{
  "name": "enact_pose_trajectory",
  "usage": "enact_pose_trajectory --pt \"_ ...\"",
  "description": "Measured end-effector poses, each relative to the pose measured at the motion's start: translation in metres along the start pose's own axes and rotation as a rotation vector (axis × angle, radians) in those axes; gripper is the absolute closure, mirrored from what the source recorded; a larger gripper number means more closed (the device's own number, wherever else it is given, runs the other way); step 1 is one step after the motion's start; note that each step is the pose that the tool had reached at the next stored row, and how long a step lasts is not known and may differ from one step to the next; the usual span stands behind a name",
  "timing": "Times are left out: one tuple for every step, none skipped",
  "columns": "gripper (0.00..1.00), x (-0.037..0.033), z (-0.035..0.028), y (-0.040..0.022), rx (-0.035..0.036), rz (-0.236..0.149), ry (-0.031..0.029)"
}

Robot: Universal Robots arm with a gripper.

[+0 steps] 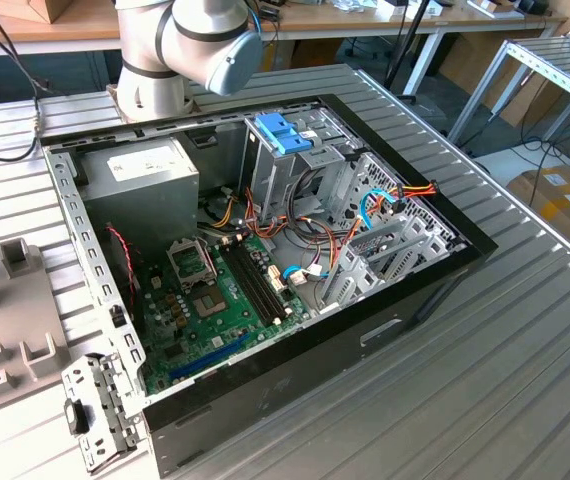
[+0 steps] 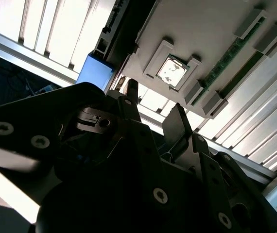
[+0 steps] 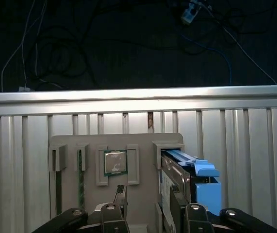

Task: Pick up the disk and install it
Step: 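Pick up the disk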

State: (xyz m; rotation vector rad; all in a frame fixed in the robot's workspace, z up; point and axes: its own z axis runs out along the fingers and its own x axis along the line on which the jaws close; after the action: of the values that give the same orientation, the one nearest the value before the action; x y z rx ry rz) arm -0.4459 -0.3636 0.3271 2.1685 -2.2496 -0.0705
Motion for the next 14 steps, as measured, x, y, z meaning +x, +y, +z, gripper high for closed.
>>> enact_pose_trajectory --pt "0.52 -0.0008 0.0001 0.0001 -0.0002 0.0 0.0001" --pt "0.52 -0.0025 0.0003 0.0002 -0.0002 0.0 0.0" --pt "0.52 -0.0037 0.0004 0.0003 -0.0001 0.0 0.0" --pt "0.52 -0.004 0.0005 0.0003 -0.0001 0.0 0.0" --pt "0.52 -0.004 0.0004 0.0003 0.0 0.0 0.0" --pt "0.52 -0.0041 -0.0004 0.0004 -0.0002 0.0 0.0002" --pt "0.52 -0.0041 -0.0018 0.0005 0.0003 0.0 0.0001" --pt "0.52 -0.0042 -0.0032 0.0006 0.0007 0.0 0.0" --pt "0.52 -0.0042 -0.0063 0.0008 0.0011 0.0 0.0" --pt "0.52 -0.0042 -0.0081 0.0008 0.0011 0.0 0.0" --pt "0.52 -0.0043 -0.0095 0.0009 0.0011 0.0 0.0" --pt "0.52 -0.0043 -0.0113 0.0009 0.0012 0.0 0.0" --pt "0.52 -0.0044 -0.0124 0.001 0.0011 0.0 0.0" --pt "0.52 -0.0046 -0.0134 0.0011 0.0011 0.0 0.0"
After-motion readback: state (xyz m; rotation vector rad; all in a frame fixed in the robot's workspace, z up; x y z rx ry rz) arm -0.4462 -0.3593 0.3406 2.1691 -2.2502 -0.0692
